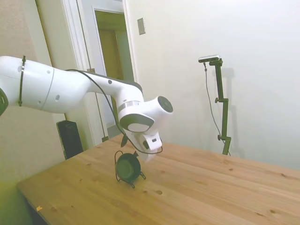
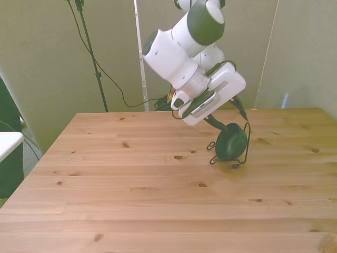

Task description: Load the bowl

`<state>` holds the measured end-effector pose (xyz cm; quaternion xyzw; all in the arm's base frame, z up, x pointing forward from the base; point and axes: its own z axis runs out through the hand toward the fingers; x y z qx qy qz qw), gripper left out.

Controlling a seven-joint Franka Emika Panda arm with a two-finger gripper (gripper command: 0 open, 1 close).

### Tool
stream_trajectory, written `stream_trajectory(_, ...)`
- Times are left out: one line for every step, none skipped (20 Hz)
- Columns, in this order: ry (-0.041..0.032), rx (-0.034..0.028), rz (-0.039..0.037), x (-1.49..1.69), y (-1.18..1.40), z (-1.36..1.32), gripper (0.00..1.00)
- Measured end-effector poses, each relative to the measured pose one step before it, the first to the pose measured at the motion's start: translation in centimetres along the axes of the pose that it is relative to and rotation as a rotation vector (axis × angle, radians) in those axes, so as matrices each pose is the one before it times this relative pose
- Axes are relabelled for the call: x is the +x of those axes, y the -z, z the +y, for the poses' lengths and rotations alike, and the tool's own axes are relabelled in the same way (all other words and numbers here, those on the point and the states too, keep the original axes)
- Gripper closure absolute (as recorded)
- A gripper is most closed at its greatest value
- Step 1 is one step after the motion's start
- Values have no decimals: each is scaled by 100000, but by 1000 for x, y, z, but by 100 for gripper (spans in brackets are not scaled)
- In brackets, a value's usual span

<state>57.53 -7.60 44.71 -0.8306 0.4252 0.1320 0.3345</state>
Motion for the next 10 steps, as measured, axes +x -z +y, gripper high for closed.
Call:
stream_trajectory(773,-1181,1942,-1016,248,-550,0)
stream_trajectory(796,-1019,1844,-865,203,-410,0)
stream_trajectory(248,-1484,1610,-696,150,-191,0)
stream_trajectory(-242,-2688,3120,-516,154,-64,0)
stream_trajectory(-398,-3092,4307,-535,274,-150,0)
stream_trajectory(-182,-2787,4404,-703,364,-225,0)
stream_trajectory(216,-2511,4826,-991,495,-309,0)
stream_trajectory(368,-2210,4849,-1117,645,-279,0)
stream_trajectory(370,-2010,5011,-1151,787,-202,0)
stream_trajectory(200,-2091,4689,-1051,766,-86,0)
